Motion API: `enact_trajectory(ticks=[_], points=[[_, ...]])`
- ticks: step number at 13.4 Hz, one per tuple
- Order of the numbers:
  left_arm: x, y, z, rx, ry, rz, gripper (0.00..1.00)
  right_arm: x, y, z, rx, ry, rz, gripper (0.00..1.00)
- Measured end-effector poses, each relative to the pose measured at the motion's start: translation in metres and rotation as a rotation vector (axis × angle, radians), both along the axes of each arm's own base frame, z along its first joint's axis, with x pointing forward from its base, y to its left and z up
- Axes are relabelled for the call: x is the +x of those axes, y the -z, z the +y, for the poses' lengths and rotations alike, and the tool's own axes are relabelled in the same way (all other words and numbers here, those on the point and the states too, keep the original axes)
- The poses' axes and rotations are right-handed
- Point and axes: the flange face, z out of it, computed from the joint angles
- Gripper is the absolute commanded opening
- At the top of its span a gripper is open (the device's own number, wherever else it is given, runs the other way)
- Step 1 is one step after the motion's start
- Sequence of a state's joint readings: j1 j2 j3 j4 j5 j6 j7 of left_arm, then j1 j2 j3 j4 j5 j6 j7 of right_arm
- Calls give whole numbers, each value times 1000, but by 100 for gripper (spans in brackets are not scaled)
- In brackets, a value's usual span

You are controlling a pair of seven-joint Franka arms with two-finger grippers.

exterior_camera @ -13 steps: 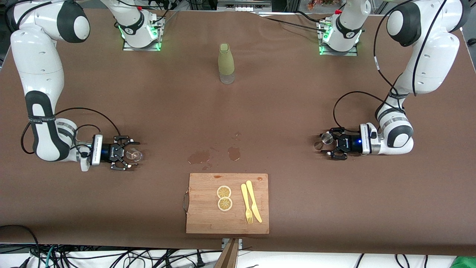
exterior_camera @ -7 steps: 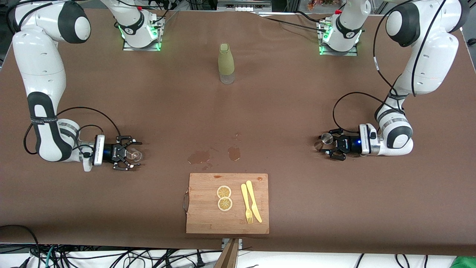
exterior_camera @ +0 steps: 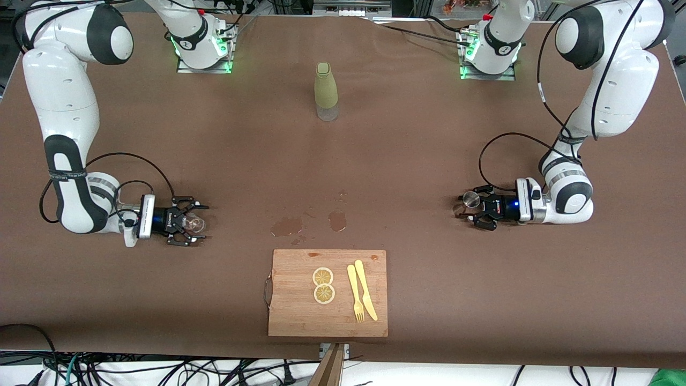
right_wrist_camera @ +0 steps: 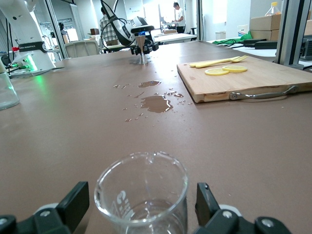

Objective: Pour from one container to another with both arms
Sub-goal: 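Close the right gripper on the glass while the left gripper grasps the jigger, then lift the glass with the right gripper while the left gripper brings the jigger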

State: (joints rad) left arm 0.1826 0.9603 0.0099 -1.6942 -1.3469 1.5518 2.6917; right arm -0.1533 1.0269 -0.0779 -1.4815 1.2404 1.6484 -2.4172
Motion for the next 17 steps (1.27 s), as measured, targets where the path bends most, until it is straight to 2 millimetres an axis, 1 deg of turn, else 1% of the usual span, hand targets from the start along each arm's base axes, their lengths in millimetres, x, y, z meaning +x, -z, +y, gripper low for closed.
enact_trajectory(ticks=[2,3,4,5,6,7,9,10,11,13,17], points=[[-1,1,1,-3,1,1,52,0,0,0,2,0,-5,72],[-1,1,2,-2,0,-1,49,0,0,0,3,-1,-10,68],[-1,1,3,-2,0,-2,43,0,1,0,5,1,-12,64],[-1,1,3,-2,0,-5,41,0,1,1,10,6,-13,61],[-1,1,4,-1,0,-7,34,0,2,1,14,12,-13,56],[-1,1,4,0,0,-10,21,1,2,1,16,15,-13,53],[-1,1,5,0,0,-20,13,0,4,1,23,24,-11,52],[-2,1,4,-8,4,-22,5,0,5,1,27,30,-10,48],[-2,1,4,-9,5,-25,0,0,6,2,33,36,-9,44],[-2,1,5,-7,4,-25,0,0,7,2,37,41,-9,34],[0,0,8,-4,2,-29,0,4,4,4,42,53,2,33]])
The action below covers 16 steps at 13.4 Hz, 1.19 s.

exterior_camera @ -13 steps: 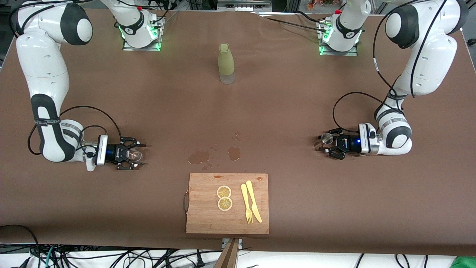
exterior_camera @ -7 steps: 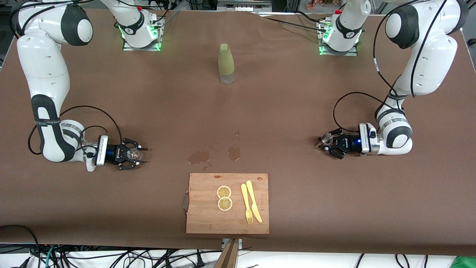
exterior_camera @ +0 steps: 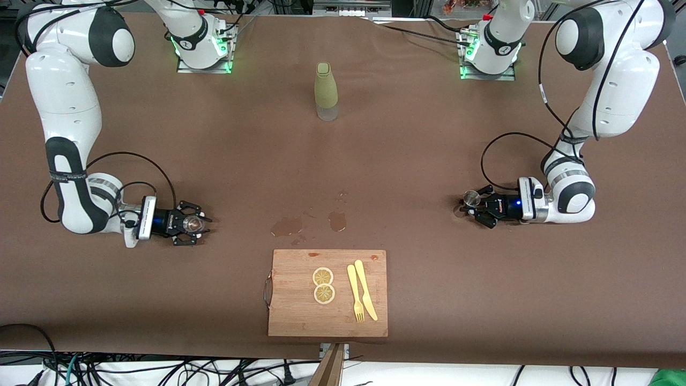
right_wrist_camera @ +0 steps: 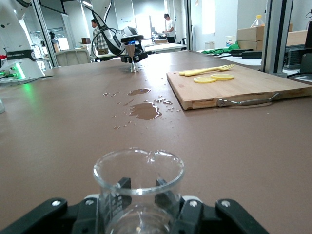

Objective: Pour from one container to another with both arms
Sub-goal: 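Lift the glass with the right gripper while the left gripper brings the jigger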

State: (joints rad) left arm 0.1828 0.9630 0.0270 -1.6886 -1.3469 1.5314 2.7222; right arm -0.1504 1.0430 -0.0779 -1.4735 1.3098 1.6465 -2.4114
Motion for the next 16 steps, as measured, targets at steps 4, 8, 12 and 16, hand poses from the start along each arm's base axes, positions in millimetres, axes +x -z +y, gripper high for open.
enact_trajectory(ticks=[4,8,12,16], points=[[12,-22,8,45,44,-35,0,16,-14,20,7,-1,35,33],[33,-71,-14,154,101,-48,0,48,-46,49,-13,-3,61,33],[36,-78,-110,129,144,33,0,74,-81,87,-41,10,125,33],[25,-68,-212,39,87,109,0,80,-89,124,-72,16,162,33]])
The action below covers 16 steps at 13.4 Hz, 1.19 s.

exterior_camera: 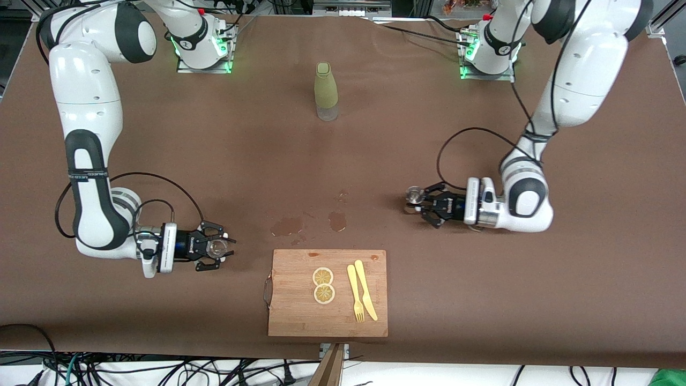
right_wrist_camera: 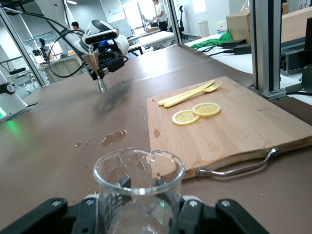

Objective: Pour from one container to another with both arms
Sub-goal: 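Lift the glass with the right gripper while the left gripper brings the jigger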

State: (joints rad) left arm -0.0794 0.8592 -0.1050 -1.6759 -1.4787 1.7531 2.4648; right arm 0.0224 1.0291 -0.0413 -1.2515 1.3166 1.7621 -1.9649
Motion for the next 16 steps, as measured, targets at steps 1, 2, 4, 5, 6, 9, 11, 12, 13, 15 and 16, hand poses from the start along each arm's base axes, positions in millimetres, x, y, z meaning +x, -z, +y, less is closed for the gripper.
enact_trajectory(ticks=[1,2,4,5,6,9,11,12,13,15,16], points=[[-6,4,-32,-10,-20,24,0,2,-3,12,-8,-3,14,33],[-14,4,-63,-19,-30,58,0,4,-8,24,-24,-6,23,33],[-25,-2,-116,4,-26,111,0,7,-16,51,-75,-24,42,33],[-25,-6,-132,19,-38,127,0,6,-17,65,-86,-35,54,33],[-24,-9,-143,26,-54,137,0,4,-17,77,-92,-47,64,33],[-18,-7,-164,53,-84,150,0,-4,-16,103,-113,-92,69,33],[-15,3,-179,65,-107,148,0,-7,-15,106,-114,-123,80,33],[-13,8,-186,74,-120,152,0,-9,-16,104,-105,-140,93,33],[-11,10,-193,87,-132,157,0,-10,-18,102,-95,-155,105,33],[-4,5,-206,115,-160,162,0,-10,-34,99,-104,-196,126,33],[0,0,-212,123,-173,170,0,-10,-46,98,-124,-212,129,33]])
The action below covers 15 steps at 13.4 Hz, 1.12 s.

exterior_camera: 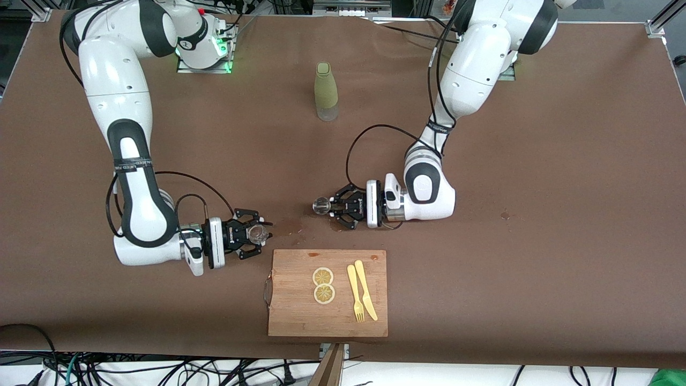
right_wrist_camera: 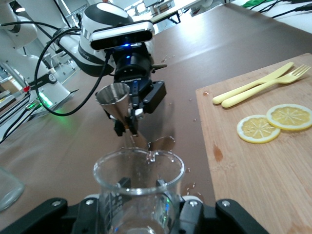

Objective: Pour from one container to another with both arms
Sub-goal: 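Lift the glass with the right gripper while the left gripper brings the jigger, then tilt the glass with the right gripper, pouring into the jigger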

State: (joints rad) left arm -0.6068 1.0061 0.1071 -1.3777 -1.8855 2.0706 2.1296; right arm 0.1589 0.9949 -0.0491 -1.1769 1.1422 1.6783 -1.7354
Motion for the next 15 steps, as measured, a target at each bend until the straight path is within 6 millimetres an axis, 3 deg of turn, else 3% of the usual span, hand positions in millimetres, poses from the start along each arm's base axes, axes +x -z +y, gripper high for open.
enact_trajectory(ticks=[4,8,15], points=[[8,-7,-13,22,-28,13,0,0,-29,0,-58,-39,2,33],[10,0,-28,66,-81,39,0,0,-38,9,-97,-74,-15,33],[1,-15,-78,132,-150,94,0,-8,-38,41,-166,-137,-19,33]])
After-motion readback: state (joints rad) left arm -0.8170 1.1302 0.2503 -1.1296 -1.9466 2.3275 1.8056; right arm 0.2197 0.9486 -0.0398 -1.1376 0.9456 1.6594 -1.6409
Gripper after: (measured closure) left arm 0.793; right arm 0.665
